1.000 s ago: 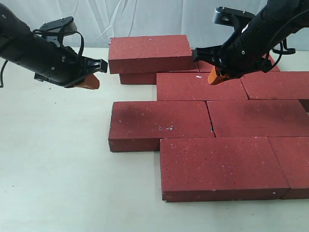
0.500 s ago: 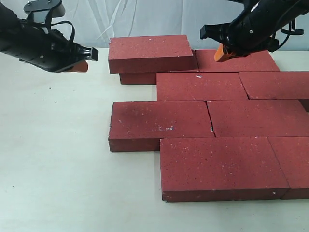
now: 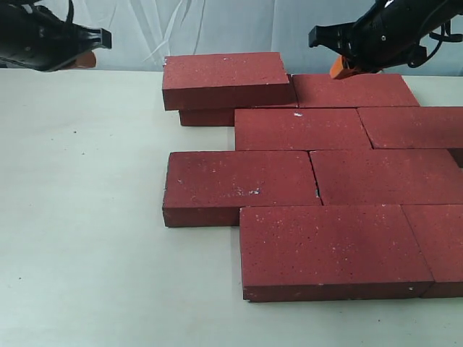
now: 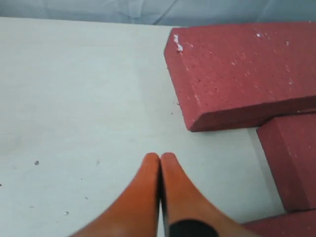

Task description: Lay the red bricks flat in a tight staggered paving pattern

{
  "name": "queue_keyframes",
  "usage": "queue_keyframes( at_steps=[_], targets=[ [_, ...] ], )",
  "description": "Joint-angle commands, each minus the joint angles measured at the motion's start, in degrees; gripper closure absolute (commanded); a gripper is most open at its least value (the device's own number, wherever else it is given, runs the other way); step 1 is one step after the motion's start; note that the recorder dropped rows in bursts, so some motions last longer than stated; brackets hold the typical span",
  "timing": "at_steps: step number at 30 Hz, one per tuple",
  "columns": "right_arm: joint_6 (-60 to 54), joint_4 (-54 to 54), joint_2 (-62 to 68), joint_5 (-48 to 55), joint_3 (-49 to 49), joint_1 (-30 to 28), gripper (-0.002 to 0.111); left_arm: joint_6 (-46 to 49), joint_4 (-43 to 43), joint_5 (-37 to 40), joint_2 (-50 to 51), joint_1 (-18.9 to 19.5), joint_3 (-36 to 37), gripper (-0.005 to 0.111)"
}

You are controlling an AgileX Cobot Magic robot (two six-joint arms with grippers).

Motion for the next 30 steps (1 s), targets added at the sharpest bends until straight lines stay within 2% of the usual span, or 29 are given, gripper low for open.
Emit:
queue_keyframes(
  at_steps=[1,10,17,22,26,30],
  targets=[
    [-0.4,-0.3,1.4,-3.1,-0.4,-0.5,0.109,-0.4,-1.1,-0.9,0.3,1.6,-1.7,0.107],
    [0.2,3.4,4.7,-5.7,-1.1,-1.6,0.109,-0.4,-3.5,-0.9,7.9,1.7,-7.4,0.107],
    [0.2,5.2,13.7,0.2,-16.8,-2.2,0.109,-0.6,-6.2,0.6,18.5,1.7,-18.1,0.107],
    [0.2,5.6,23.3,3.5,-28.3,-2.2,0.109,-5.7,-6.2,2.8,25.5,1.7,-25.6,0.107],
    [1.3,5.6,29.3,4.3,-34.7,-2.2,0.109,-10.0,-5.3,8.4,31.8,1.7,-32.5,0.107],
    [1.4,5.6,32.4,5.1,-38.4,-2.2,0.109,-12.9,-5.3,9.6,35.4,1.7,-36.4,0.107]
  ],
)
